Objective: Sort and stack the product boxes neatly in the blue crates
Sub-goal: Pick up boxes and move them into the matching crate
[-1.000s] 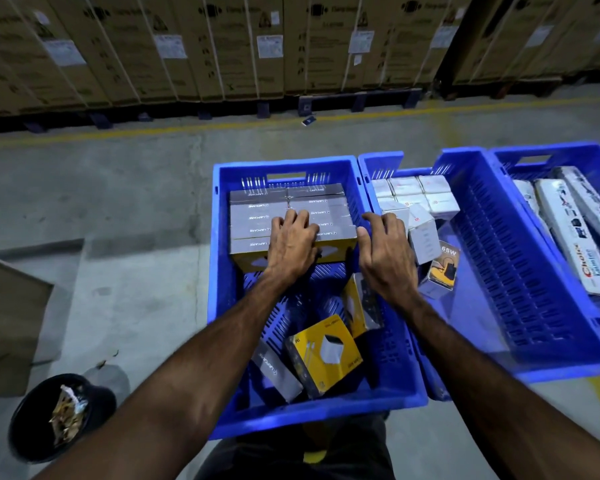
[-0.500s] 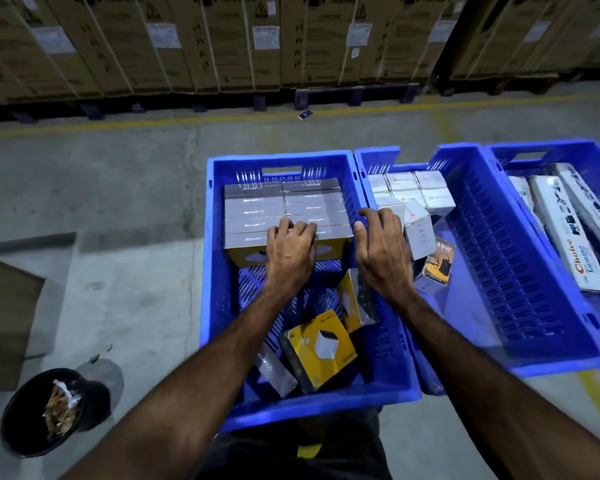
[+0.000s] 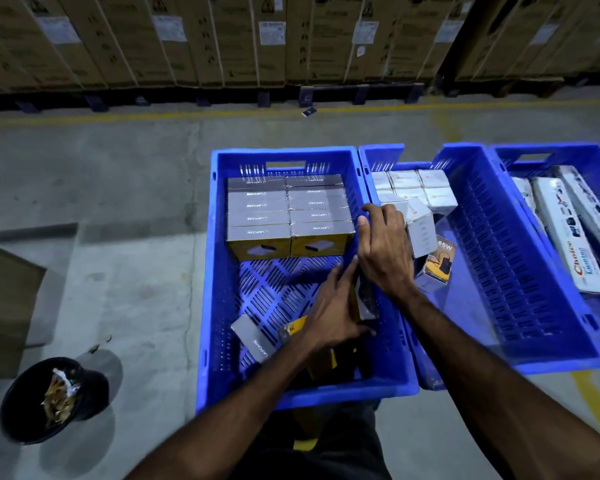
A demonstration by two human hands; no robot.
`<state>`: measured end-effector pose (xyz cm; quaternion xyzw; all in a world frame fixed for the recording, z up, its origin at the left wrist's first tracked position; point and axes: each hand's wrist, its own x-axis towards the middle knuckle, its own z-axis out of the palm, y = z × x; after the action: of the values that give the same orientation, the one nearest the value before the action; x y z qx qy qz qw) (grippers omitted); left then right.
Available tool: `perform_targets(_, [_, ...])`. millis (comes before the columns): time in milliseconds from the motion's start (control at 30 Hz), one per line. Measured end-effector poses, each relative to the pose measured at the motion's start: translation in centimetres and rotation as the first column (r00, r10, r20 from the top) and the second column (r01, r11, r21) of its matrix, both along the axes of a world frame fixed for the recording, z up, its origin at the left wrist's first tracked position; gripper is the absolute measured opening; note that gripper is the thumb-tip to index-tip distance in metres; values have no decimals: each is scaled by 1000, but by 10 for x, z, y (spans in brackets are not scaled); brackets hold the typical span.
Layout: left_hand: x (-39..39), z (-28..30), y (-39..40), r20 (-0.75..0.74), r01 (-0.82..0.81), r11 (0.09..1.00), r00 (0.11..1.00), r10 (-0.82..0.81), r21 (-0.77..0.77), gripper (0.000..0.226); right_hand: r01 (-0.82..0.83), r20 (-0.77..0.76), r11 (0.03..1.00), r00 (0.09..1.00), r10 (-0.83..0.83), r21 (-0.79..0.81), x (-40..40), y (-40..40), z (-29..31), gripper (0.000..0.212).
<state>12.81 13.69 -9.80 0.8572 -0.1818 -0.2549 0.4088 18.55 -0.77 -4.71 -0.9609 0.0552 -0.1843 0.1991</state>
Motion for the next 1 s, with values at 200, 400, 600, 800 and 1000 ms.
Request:
perform_targets(200, [20,-6,-3,92,64,998,994,-61,-28,117,-2,-10,1000,1000,2,17,0,-1,0,37])
perform_targets(400, [33,2,21,-91,-264,920,964,248,-290,120,-11,-2,999,1000,11,35,-1,0,2,38])
perform_targets(600, [41,40,60,-687,-694,589,663,298,-414,67,-10,-11,998,1000,10,59,-1,-1,2,38])
perform_targets(800, [35,45,83,-915,-909,341,328,236,-238,87,-12,-28,997,1000,14,71,0,0,3,38])
perform_targets(1000, [35,41,90,-920,-925,299,311,237,-235,71,-16,-28,998,999,18,68,-1,1,4,39])
